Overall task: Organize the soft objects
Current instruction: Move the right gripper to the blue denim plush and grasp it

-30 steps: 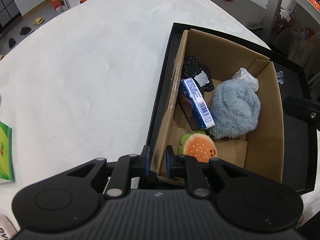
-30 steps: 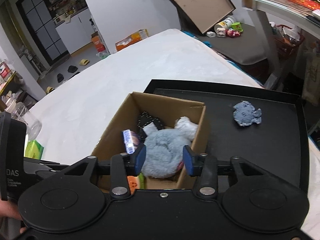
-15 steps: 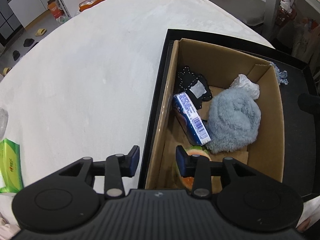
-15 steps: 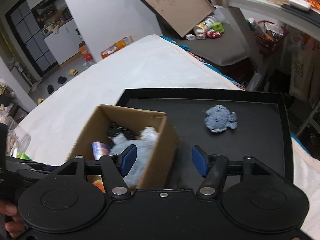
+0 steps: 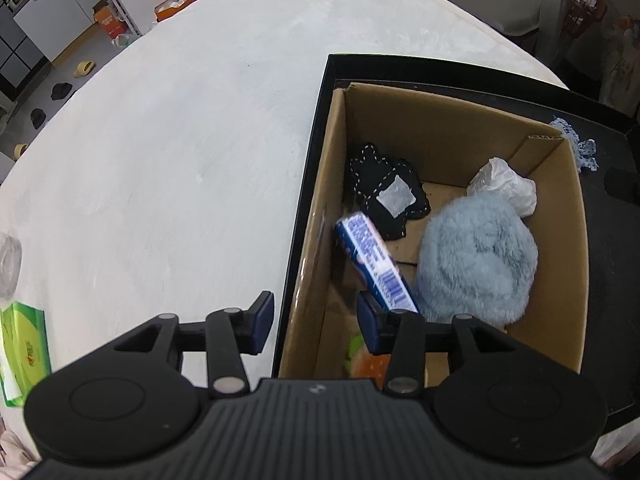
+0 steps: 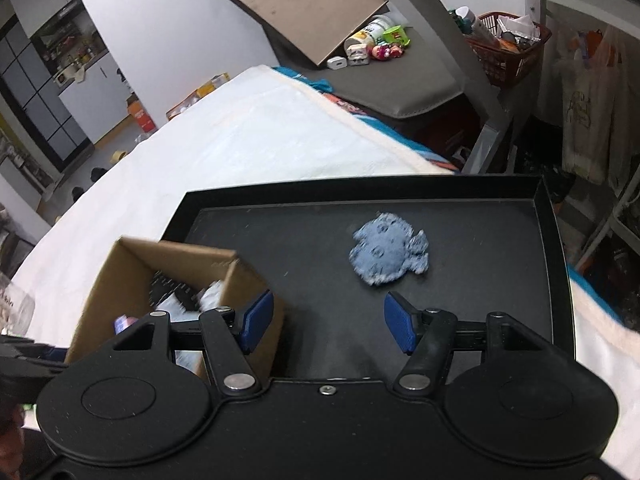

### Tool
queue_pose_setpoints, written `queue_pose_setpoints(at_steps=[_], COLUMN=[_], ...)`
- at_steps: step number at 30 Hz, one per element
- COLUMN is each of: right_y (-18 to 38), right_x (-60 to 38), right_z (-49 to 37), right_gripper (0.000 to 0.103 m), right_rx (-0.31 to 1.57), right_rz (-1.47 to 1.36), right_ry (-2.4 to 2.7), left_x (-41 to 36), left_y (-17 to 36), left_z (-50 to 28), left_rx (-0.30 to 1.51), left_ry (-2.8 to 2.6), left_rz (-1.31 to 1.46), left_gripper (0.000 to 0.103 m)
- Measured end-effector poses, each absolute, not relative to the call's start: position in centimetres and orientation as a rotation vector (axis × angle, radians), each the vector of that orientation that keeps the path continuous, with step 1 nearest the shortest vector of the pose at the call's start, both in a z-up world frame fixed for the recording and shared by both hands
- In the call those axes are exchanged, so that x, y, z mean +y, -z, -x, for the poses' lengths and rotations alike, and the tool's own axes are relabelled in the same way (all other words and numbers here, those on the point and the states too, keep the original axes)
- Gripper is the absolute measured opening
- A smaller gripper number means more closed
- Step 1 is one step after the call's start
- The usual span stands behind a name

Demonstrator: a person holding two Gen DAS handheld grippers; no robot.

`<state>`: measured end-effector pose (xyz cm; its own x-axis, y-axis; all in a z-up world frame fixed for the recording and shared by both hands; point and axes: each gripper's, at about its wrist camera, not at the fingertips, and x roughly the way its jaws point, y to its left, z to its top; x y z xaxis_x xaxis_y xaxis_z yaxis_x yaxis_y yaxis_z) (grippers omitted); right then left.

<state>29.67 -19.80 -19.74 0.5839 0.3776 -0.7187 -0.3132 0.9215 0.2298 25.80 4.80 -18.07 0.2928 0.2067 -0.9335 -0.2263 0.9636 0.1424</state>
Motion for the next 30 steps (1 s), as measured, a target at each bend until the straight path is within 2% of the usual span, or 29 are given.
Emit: queue_pose_setpoints(at_steps=[6,8,11,27,30], right_y=[22.4,22.9,23.1,25.5,25.7], right_x=[-21.1,-21.2,-21.5,-20.7,-20.5], right_z=[-31.4,-32.1,-32.7,-35.2,-35.5], right_gripper=[0.066,0.077,0.086,0.089,0.082], right_rx=[0.825,0.817,0.784,0.780,0.777], right_rz=[-0.130,-0.135,-0.138,-0.089,-0.067], right_ry=[-0.380,-0.360,-0.345,-0.300,-0.287], left_x=[4.0,3.9,4.0,2.3,2.1], left_y=[19.0,19.3,19.9,20.5,20.4], left_z=[-27.0,-27.4,-28.0,-29.3,-29.3], left_rx=[1.282,1.293,1.315,1.350,1.352], left_ry=[-0.287,-0.294,-0.312,-0.352,-0.352], left_rz=[-0.048,-0.071,-0.075,-0.156,-0.164], left_gripper=[0.045,0.045,0.045,0.045,0.045])
